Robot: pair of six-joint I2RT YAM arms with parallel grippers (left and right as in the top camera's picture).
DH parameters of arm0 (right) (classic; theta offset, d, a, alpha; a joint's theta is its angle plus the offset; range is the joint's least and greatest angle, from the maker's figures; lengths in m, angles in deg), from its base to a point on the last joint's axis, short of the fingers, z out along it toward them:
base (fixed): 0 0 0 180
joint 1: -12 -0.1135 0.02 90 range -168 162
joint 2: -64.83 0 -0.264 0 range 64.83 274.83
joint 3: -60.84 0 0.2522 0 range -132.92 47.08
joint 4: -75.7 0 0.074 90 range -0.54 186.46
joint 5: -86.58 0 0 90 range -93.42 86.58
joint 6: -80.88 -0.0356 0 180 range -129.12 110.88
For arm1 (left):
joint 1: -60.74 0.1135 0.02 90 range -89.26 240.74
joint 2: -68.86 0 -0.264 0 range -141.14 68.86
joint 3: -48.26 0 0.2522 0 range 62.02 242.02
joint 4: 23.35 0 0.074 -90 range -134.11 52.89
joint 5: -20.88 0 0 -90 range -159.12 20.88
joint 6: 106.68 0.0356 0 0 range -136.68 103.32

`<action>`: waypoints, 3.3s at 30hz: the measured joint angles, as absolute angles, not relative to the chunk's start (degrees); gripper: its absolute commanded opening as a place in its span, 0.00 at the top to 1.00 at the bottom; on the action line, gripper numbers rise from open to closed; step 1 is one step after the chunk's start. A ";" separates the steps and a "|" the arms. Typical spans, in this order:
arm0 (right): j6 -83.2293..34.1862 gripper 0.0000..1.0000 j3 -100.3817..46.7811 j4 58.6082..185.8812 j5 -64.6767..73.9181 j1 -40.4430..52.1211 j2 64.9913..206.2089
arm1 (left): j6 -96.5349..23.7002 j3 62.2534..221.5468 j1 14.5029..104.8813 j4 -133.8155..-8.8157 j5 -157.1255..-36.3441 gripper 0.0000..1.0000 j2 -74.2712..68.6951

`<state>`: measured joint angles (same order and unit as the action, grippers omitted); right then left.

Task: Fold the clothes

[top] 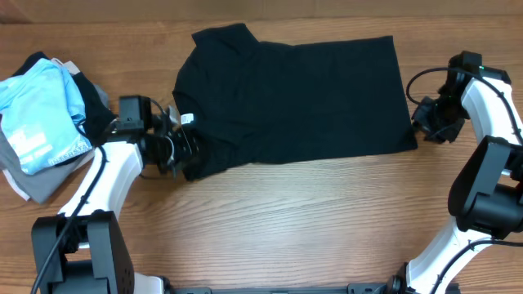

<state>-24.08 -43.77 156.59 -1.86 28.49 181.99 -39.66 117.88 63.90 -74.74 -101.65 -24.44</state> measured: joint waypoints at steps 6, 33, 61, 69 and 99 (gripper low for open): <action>-23.41 0.66 -42.83 157.07 -2.60 28.78 181.99 | -35.93 117.84 60.42 -81.73 -90.55 0.67 -24.44; -20.89 0.96 -30.42 142.54 2.29 28.78 180.70 | -34.20 117.84 60.34 -81.77 -81.41 0.64 -24.44; -20.89 0.96 -30.42 142.58 2.31 28.78 180.70 | -29.54 118.67 58.83 -78.63 -82.72 0.66 -24.44; -20.85 0.96 -30.42 142.60 2.34 28.78 180.70 | -29.52 118.67 58.83 -78.58 -82.20 0.67 -26.05; -22.03 0.96 -30.20 151.76 2.18 29.35 180.70 | -28.28 119.13 59.99 -92.79 -66.27 0.96 -28.79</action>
<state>-22.03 -30.20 151.76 2.18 29.35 180.70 -28.28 119.13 59.99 -92.79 -66.27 -28.79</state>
